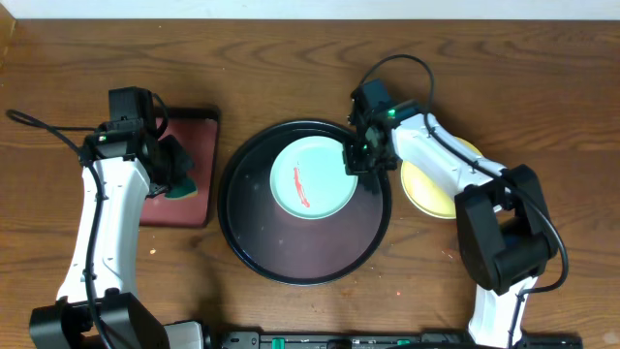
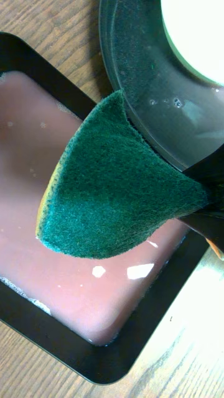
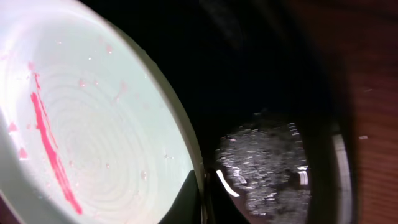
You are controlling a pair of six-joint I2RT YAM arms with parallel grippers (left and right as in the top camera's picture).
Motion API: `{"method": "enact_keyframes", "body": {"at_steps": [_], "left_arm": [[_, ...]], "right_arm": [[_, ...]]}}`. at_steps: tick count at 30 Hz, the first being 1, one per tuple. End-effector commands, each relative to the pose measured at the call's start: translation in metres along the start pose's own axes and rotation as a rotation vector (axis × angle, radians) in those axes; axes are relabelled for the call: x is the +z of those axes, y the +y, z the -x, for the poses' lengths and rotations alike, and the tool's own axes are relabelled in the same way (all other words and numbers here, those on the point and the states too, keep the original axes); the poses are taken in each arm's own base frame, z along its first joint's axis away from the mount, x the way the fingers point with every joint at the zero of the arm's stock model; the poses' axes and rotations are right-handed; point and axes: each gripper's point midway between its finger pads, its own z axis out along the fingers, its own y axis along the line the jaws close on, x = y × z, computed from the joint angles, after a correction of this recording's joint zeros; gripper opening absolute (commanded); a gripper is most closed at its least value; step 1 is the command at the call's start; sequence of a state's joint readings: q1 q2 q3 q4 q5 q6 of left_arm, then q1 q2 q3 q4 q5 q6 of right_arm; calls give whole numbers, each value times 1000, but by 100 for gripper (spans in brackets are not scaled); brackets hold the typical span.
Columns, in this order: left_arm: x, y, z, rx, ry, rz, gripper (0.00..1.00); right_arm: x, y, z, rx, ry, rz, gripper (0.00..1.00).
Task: Clean dirty plates on tray and stack at the side
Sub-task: 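Grasp the green plate rim with the right gripper and pull it to tray center, then scrub the green plate with the sponge held in the left gripper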
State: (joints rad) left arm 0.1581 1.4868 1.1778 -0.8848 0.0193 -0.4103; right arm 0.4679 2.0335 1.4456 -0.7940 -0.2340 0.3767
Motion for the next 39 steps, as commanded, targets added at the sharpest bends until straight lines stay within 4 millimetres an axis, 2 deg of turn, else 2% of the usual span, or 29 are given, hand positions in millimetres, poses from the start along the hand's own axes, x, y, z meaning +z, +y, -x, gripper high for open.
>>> {"method": "enact_keyframes", "body": {"at_steps": [1,4,10,15,21,27,31,39], "left_arm": [[-1,1,6,13,-15,8,7],[-1,1,6,13,-14,8,7],[-1,1,6,13,-15,8,7],[-1,1,7,13,-16,8,8],[-1,-1,10,26,-30,0,7],[-1,-13,9,99,-43,-16,8],[-2,-25,3,142,-40,-29,8],[-5,-63,-22,270,-27,-70,8]], "right_arm": [[-11,16,5,-4,-47,2,11],[-10,18,5,-20,-58,-16,23],[-5,14,13,-27,-89,-42,24],[7,7,20,-45,-103,-77,22],[23,6,17,-55,-79,-82,10],[25,5,14,-22,-70,-82,1],[27,12,9,-5,-45,-45,1],[38,11,0,36,1,-42,1]]}}
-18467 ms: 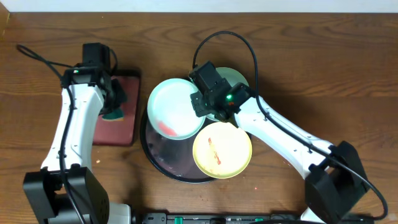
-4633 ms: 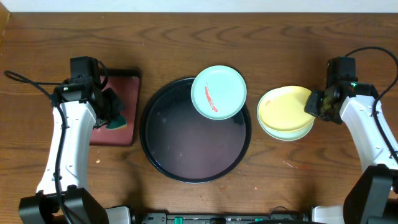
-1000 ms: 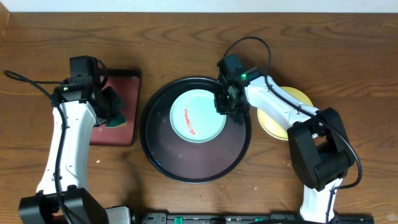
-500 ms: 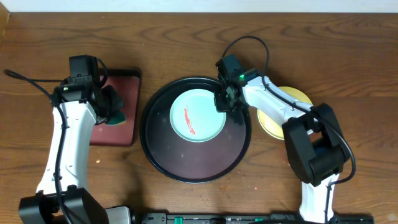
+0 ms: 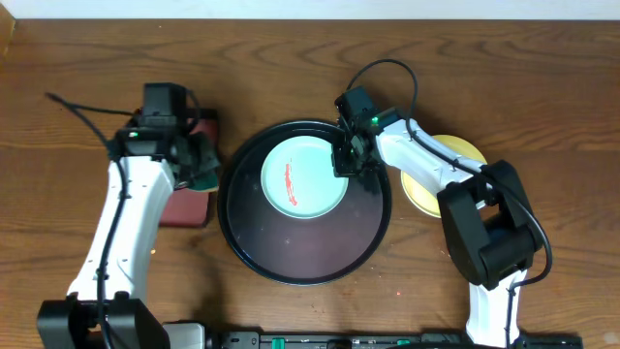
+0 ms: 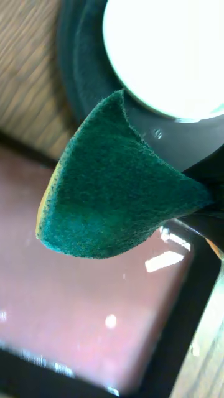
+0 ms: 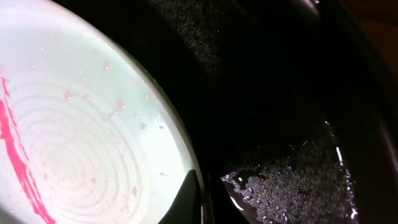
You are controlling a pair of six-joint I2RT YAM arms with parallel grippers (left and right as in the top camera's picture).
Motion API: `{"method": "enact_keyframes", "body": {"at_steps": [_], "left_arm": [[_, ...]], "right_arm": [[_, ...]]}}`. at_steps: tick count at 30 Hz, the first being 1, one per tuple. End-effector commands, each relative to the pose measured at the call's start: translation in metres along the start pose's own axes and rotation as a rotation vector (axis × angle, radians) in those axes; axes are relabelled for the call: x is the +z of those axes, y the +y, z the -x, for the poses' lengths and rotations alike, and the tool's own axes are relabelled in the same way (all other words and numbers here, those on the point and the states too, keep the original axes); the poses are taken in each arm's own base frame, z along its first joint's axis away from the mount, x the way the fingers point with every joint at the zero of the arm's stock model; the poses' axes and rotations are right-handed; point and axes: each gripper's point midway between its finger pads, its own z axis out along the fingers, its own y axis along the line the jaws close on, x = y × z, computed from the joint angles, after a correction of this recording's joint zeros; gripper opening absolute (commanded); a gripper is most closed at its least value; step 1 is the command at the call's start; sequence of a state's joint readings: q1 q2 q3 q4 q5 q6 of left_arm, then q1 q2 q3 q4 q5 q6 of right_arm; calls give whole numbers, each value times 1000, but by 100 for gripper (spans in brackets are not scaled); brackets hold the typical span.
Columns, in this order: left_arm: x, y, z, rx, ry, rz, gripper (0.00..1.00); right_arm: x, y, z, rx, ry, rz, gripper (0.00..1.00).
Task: Clean dirty plates on tray and stack at the side
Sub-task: 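Scrub the green plate with the sponge held in the left gripper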
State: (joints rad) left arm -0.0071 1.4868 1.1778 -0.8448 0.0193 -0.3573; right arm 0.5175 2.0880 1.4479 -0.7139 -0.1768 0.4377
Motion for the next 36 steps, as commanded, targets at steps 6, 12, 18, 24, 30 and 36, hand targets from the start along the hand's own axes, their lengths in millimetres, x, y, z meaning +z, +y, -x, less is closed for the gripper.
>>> {"method": "enact_keyframes", "body": {"at_steps": [6,12,18,24,30,36], "left_arm": [[-3,-45,-16,122,-1,-42,7],[5,-79,-27,210,-4,-81,8],[39,-111,-44,285,46,-101,7],[76,-126,-69,342,120,-71,8],[94,-135,-94,339,209,-81,7],[94,-154,-111,437,278,-204,7]], "right_arm": [[14,2,-6,28,36,-2,1],[14,3,-6,27,35,-1,1],[14,2,-6,27,35,-1,1],[14,2,-6,27,35,-2,1],[14,2,-6,27,35,-1,1],[14,2,-6,27,35,-1,1]]}}
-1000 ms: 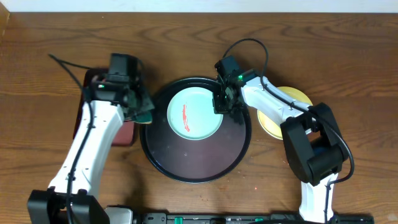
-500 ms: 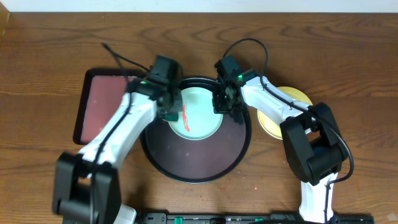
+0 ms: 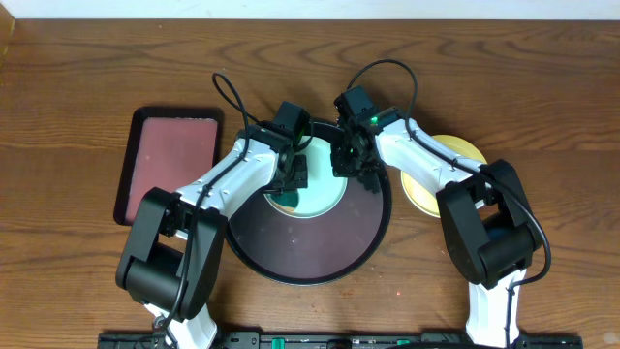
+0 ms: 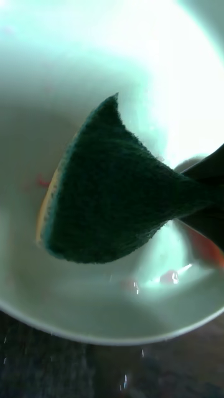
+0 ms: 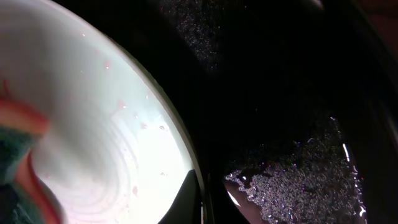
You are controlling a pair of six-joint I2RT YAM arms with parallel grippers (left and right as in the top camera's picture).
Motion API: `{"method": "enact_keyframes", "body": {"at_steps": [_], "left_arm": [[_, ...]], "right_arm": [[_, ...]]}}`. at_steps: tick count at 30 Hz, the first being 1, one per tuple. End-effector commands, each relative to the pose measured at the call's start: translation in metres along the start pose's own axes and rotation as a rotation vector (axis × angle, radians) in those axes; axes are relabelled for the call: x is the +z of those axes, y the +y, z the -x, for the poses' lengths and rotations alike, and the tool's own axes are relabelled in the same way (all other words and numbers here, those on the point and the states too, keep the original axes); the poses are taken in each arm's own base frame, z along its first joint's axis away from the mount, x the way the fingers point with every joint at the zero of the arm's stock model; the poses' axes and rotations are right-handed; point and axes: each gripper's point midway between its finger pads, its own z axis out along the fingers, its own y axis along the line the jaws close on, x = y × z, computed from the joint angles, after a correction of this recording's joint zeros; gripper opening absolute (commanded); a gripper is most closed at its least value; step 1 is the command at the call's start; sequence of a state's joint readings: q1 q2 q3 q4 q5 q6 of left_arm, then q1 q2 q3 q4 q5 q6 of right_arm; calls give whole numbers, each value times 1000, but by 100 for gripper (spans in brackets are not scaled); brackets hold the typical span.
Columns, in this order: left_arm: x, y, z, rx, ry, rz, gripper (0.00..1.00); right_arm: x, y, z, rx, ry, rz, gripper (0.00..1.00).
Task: Clean dirty plates on tray and stack at the side
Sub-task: 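Scrub the green plate with the sponge held in the left gripper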
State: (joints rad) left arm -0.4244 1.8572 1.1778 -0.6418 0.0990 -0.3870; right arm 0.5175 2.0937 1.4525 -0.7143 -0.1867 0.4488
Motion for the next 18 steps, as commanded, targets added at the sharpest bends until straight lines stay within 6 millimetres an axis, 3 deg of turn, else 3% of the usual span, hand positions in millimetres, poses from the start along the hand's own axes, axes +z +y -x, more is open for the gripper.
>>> {"method": "enact_keyframes", "body": {"at_steps": [1,3,7,13,18], "left_arm": [[-1,-31,-4,121,36,-157,7],[-2,-38,-2,177,24,-195,7],[-2,-29,18,172,-56,-147,7],[-7,11,64,81,-268,106,7],[-8,21,63,25,-274,159,7]], "right_arm": [[13,1,-6,15,29,-10,1],[13,1,-6,15,29,-10,1],[13,1,-6,15,30,-10,1],[13,1,-6,15,29,-10,1],[13,1,-6,12,29,-10,1]]}}
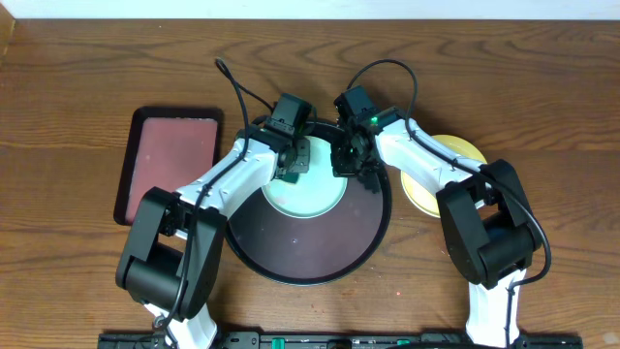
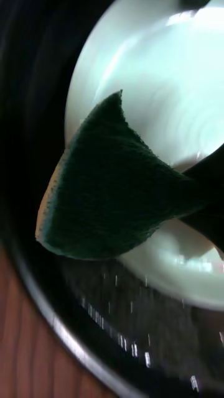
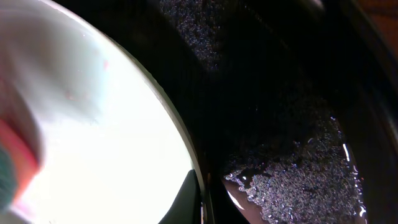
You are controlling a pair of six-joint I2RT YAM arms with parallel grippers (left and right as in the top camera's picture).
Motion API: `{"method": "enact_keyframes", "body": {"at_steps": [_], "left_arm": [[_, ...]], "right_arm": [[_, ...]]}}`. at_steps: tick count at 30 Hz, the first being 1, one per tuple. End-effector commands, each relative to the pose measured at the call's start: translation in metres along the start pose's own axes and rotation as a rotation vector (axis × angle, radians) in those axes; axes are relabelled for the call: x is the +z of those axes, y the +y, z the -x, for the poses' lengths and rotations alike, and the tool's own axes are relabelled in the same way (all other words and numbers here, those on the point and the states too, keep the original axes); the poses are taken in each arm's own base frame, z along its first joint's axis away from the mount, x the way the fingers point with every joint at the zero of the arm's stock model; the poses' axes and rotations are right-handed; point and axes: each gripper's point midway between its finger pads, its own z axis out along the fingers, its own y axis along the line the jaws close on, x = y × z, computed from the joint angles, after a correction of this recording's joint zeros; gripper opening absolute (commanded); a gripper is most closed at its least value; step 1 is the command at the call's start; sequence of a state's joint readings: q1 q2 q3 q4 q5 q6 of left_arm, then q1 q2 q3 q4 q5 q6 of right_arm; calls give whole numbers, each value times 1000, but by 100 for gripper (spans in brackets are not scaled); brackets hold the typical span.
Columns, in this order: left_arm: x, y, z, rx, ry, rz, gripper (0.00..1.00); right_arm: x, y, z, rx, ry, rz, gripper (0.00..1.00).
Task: Clean dirty plates on tray and stack at the side
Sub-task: 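Scrub the green plate with the sponge held in the left gripper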
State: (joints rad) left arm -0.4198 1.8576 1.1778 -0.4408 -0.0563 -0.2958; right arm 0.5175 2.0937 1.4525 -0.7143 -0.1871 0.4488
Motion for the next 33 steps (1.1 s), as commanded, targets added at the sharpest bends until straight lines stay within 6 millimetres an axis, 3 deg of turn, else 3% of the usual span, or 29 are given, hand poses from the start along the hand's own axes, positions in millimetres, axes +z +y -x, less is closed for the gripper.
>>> {"method": "enact_keyframes", "body": {"at_steps": [1,6,11,14,18,21,26,30,33], "left_arm": [[2,19,1,-44,-6,108,7],[-2,16,-39,-21,170,72,7],[-12,-23,-72,137,330,-197,7],[-16,-36,-74,158,338,-281,7],[-11,-42,-55,165,256,-294,7],[-4,-33,-33,175,155,-219,7],[3,14,-4,85,27,77,8],[1,26,-13,75,57,139,8],[-2,29,-35,77,148,143,8]], "right_arm": [[13,1,-6,12,29,-10,1],[13,1,-6,12,29,-10,1],[13,1,-5,11,29,-10,1],[13,1,-5,11,29,-9,1],[13,1,-6,11,29,-10,1],[13,1,-6,11,29,-9,1],[13,1,-6,6,30,-9,1],[13,1,-6,6,29,-9,1],[13,2,-6,6,29,-9,1]]}}
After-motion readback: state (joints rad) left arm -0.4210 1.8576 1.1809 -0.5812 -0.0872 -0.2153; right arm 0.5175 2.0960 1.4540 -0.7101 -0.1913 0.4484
